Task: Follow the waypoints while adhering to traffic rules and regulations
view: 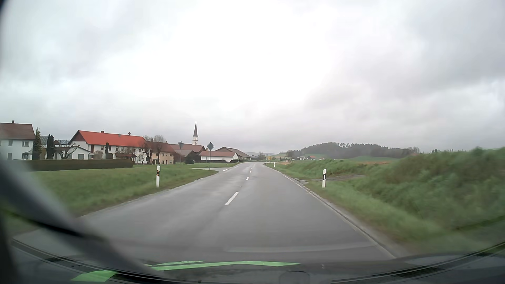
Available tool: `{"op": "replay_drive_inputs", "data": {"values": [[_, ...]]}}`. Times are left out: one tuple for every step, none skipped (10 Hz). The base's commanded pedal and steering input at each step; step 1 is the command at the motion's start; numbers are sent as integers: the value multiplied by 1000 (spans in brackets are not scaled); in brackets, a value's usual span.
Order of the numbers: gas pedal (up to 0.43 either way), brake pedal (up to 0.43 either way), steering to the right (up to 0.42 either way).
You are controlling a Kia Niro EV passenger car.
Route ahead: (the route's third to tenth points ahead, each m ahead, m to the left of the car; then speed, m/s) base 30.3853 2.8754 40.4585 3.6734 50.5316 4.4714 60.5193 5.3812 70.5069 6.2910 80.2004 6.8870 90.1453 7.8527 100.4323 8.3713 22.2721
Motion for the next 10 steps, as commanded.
{"op": "replay_drive_inputs", "data": {"values": [[118,0,-10],[110,0,-10],[118,0,-10],[118,0,-9],[130,0,-9],[130,0,-8],[169,0,-7],[197,0,-6],[197,0,-6],[189,0,-5]]}}
